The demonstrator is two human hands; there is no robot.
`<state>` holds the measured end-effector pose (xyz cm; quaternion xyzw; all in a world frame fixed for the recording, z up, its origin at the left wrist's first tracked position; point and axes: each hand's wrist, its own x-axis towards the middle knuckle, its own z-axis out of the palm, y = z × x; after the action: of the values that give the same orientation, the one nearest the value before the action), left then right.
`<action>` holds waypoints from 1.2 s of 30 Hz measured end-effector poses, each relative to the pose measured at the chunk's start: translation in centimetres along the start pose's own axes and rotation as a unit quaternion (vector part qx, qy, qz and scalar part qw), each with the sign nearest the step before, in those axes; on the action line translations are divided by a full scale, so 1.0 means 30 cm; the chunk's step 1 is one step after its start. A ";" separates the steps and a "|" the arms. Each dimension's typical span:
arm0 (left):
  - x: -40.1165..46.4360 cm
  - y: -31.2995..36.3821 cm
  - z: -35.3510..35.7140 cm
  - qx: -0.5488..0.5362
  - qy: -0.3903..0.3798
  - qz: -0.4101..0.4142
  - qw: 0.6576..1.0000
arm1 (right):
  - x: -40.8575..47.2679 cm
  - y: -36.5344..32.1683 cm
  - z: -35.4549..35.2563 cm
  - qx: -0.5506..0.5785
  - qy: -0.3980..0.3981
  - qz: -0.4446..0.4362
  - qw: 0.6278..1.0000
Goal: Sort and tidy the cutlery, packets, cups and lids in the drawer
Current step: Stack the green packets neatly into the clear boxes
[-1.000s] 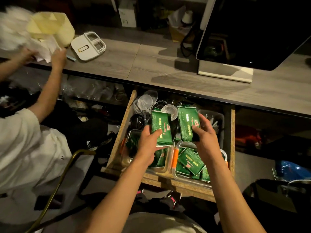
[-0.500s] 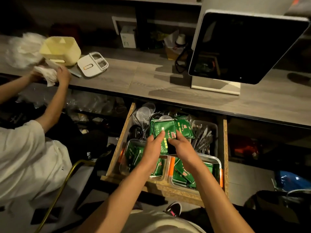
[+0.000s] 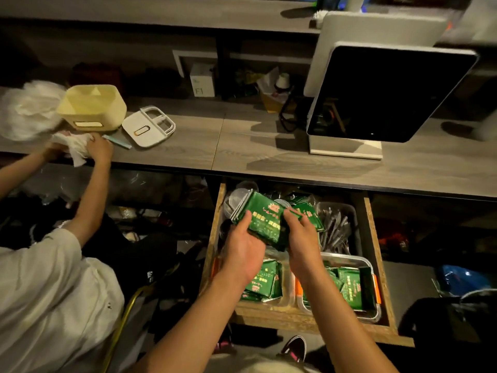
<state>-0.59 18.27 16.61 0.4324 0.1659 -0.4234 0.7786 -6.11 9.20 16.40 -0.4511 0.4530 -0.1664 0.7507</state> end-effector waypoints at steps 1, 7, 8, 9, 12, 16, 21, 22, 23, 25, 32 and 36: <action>0.008 -0.006 -0.021 0.026 0.011 0.015 0.999 | -0.011 0.020 0.031 0.005 0.019 0.007 1.000; 0.046 0.031 -0.142 0.126 -0.017 0.080 0.989 | -0.081 0.140 0.148 0.051 -0.040 0.082 0.994; 0.057 0.046 -0.164 0.118 -0.037 0.076 0.989 | -0.088 0.154 0.158 0.067 -0.067 0.094 0.991; 0.071 0.061 -0.188 0.105 -0.049 0.067 0.991 | -0.085 0.170 0.158 0.065 -0.086 0.095 0.990; 0.116 0.092 -0.272 0.048 -0.060 -0.007 0.997 | -0.051 0.225 0.120 0.007 -0.065 0.066 0.996; 0.184 0.094 -0.396 0.072 -0.036 -0.070 0.994 | 0.036 0.325 0.061 0.002 0.032 0.052 0.998; 0.273 0.049 -0.529 0.122 0.013 -0.117 0.985 | 0.172 0.519 0.041 -0.076 0.081 0.093 0.989; 0.288 0.040 -0.555 0.127 0.027 -0.120 0.984 | 0.196 0.560 0.041 -0.098 0.077 0.102 0.987; 0.302 0.032 -0.579 0.134 0.040 -0.122 0.983 | 0.215 0.596 0.046 -0.129 0.067 0.111 0.983; 0.326 0.017 -0.622 0.140 0.071 -0.126 0.980 | 0.243 0.656 0.064 -0.190 0.036 0.128 0.973; 0.373 -0.012 -0.703 0.157 0.135 -0.124 0.970 | 0.287 0.777 0.152 -0.221 -0.085 0.152 0.960; 0.378 -0.012 -0.730 0.156 0.144 -0.108 0.971 | 0.300 0.796 0.201 -0.179 -0.122 0.156 0.964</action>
<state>8.13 30.15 -3.19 0.5842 0.2539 -0.4593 0.6191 -0.08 19.29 -7.05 -0.5187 0.4453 0.0934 0.7238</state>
